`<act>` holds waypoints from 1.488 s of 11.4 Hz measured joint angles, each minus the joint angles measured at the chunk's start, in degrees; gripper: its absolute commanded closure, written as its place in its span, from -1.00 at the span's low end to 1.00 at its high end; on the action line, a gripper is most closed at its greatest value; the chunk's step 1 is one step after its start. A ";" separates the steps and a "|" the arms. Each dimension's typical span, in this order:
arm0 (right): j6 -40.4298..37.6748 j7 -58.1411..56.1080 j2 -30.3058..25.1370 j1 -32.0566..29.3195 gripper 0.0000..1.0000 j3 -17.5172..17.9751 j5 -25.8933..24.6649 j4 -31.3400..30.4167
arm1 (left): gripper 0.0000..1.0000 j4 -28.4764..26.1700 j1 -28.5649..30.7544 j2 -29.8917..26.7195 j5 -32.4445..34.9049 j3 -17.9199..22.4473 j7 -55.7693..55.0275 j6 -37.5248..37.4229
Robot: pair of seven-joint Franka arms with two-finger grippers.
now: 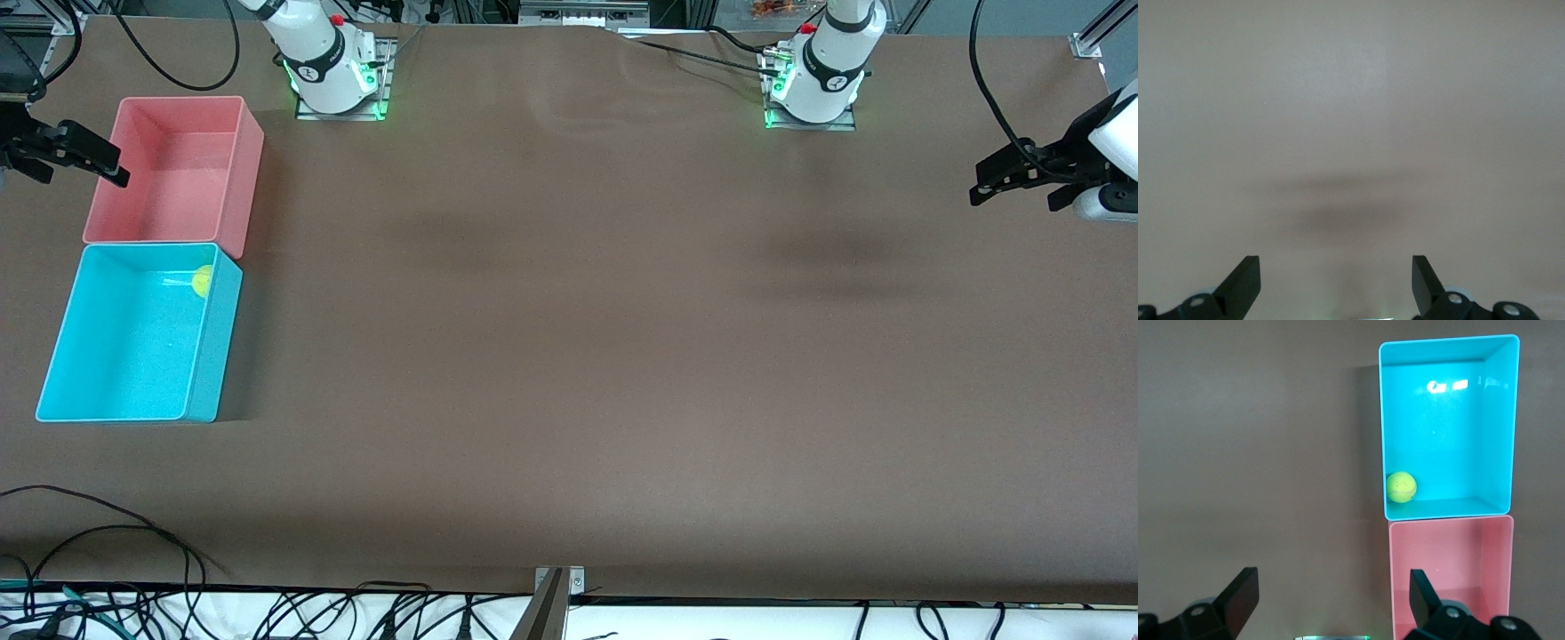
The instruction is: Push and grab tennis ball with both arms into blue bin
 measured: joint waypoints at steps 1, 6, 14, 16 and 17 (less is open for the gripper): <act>0.01 -0.02 -0.02 0.01 -1.00 0.00 0.00 0.14 | -1.00 0.00 0.02 0.00 0.00 0.03 -0.04 0.00; -2.37 -2.29 0.28 6.11 -1.00 -4.83 -0.04 1.09 | -1.00 0.37 0.42 0.02 0.00 0.30 -0.25 -0.08; -3.66 -3.84 2.33 5.54 -1.00 -2.91 -2.05 3.86 | -1.00 0.86 0.20 0.09 0.00 -0.03 -0.51 -1.39; -5.21 -3.93 3.49 5.55 -1.00 -3.40 -1.97 6.02 | -1.00 0.97 -0.04 0.07 0.00 -0.73 -0.51 -2.37; -5.66 -3.93 4.06 5.64 -1.00 -3.39 -1.93 6.78 | -1.00 1.44 -0.06 0.05 0.00 -0.90 -0.51 -2.47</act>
